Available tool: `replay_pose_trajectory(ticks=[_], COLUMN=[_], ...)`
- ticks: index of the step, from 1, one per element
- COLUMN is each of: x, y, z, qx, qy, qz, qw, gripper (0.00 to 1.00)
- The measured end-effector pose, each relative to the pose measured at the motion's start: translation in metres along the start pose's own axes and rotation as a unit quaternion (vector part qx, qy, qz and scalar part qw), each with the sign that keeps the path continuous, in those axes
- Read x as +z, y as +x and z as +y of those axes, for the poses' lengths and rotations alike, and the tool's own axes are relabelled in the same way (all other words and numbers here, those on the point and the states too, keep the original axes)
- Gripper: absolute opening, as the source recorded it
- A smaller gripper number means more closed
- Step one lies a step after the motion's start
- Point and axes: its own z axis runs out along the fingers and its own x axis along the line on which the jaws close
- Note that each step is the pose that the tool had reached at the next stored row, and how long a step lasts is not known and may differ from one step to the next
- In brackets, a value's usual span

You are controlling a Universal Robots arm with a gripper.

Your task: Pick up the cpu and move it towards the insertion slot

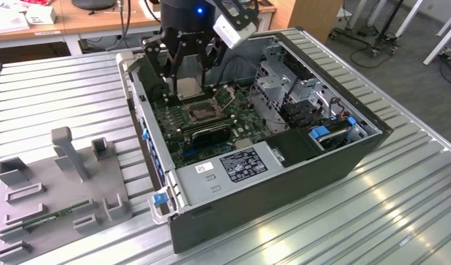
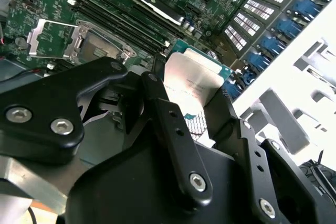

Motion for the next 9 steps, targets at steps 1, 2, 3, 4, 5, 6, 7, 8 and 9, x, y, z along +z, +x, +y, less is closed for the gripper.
replay_pose_trajectory(ticks=[1,2,3,4,5,6,7,8,9], x=[0.0,0.0,0.0,0.0,0.0,0.0,0.0,0.0,0.0], y=[-0.0011,-0.0021,-0.0033,-0.0043,-0.0053,-0.0063,-0.0073,-0.0082,-0.0092], z=[0.0,-0.0001,-0.0001,-0.0001,-0.0002,-0.0002,-0.0003,-0.0003,-0.0003], qx=[0.0,0.0,0.0,0.0,0.0,0.0,0.0,0.0,0.0], qy=[0.0,0.0,0.0,0.0,0.0,0.0,0.0,0.0,0.0], qz=[0.0,-0.0001,0.0,0.0,0.0,0.0,0.0,0.0,0.0], qw=[1.0,1.0,1.0,1.0,1.0,1.0,1.0,1.0,1.0], gripper=[0.55,0.55,0.55,0.55,0.55,0.55,0.55,0.55,0.55])
